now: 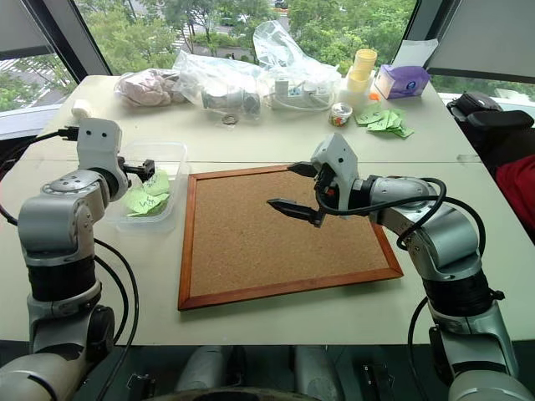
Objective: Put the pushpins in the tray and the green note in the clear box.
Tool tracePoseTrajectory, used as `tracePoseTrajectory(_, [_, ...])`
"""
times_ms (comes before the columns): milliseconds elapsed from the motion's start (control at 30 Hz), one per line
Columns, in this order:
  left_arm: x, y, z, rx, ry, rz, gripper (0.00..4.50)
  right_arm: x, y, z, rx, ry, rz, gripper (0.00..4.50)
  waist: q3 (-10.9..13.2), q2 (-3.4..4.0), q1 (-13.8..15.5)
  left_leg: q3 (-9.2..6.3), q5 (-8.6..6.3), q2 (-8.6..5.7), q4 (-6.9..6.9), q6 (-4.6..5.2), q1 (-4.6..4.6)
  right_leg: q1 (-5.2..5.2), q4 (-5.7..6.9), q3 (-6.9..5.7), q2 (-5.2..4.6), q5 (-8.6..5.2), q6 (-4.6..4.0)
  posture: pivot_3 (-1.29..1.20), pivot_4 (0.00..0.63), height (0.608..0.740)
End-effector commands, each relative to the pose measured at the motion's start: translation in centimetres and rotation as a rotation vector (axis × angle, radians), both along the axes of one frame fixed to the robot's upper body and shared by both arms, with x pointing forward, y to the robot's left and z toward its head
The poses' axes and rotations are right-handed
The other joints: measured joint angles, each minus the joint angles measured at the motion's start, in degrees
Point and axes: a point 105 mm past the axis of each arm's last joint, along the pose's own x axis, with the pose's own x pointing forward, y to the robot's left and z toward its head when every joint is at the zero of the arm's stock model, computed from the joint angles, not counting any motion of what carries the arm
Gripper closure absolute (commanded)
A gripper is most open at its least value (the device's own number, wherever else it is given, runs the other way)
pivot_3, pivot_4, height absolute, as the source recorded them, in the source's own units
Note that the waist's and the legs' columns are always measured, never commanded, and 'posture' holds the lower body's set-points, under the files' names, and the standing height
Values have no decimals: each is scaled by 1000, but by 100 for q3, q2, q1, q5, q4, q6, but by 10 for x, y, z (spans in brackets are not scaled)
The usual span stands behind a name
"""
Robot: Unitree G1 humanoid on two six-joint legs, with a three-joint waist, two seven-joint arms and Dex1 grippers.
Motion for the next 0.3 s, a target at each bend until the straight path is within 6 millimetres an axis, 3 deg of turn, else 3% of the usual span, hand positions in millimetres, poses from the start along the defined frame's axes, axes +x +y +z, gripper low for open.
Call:
tracePoseTrajectory(33, [-4, -18, 43, -42, -134, -225, 38, 2, -22, 27, 88, -55, -99, 0, 1, -1, -1, 0, 0, 0, 0, 0, 0, 0, 0, 0, 0, 0, 0, 0, 150, 738])
tracePoseTrajectory(167, [-44, -73, 53, -56, -90, -732, 38, -1, -52, 31, 126, -18, -222, 0, 3, -3, 5, 2, 0, 0, -1, -2, -3, -2, -2, -4, -5, 0, 0, 0, 150, 738])
tracePoseTrajectory(300, [-74, -86, 43, -12, -26, -932, 38, -15, -66, 15, 95, 56, -273, 0, 2, -1, -7, 3, -2, 0, -10, -1, 1, 2, -12, -2, -8, -1, -1, 0, 150, 738])
